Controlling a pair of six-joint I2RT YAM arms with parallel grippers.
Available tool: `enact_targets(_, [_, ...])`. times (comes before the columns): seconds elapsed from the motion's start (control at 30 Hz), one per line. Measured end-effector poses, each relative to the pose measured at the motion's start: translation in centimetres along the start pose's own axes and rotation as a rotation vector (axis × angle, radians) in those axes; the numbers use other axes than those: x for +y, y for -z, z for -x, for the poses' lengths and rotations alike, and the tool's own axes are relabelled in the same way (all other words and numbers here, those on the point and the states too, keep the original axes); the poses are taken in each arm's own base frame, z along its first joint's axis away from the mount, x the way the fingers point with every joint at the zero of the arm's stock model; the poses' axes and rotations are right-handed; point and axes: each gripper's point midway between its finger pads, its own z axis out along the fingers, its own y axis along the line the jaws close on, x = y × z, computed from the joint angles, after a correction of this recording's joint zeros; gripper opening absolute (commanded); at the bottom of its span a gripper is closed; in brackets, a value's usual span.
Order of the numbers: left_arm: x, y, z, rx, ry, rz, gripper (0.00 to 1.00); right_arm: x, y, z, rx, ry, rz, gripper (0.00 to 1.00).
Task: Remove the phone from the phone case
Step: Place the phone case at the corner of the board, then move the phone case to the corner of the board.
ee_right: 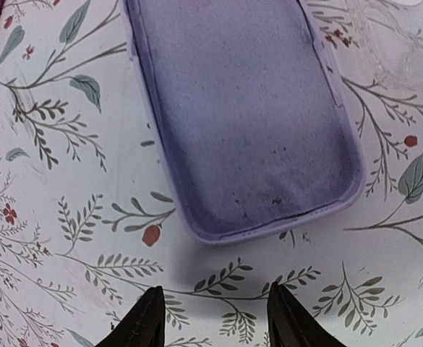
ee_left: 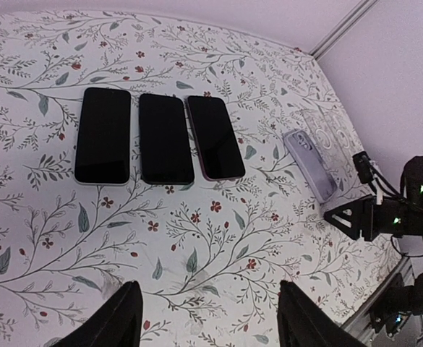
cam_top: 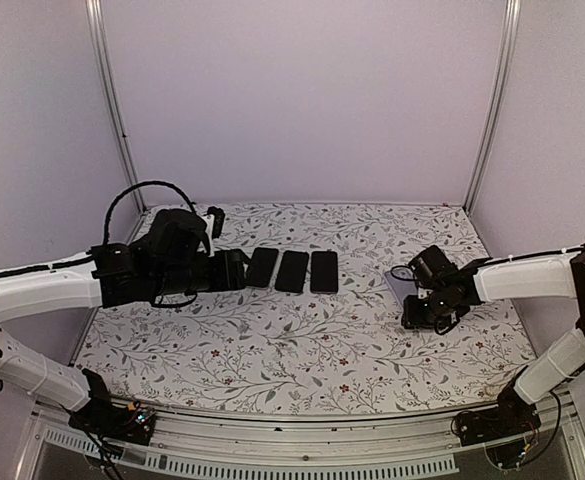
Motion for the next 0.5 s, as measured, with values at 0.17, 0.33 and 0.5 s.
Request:
enact_targets(0.17, [-0.1, 0.1, 0.1, -0.003, 0.002, -0.009, 0.65, -0.5, -0.1, -1.6, 0.03, -0.027, -0.003, 0.43])
enact_targets(0.33, [-0.1, 0.0, 0.0, -0.006, 0.005, -0.013, 0.65, 0.2, -0.6, -1.2, 0.023, -0.05, 0.022, 0.34])
enact_targets(0.5, [0.2, 0.1, -0.2, -0.003, 0.005, -0.009, 0.65, 1.5, -1.4, 0.3, 0.0, -0.062, 0.049, 0.3])
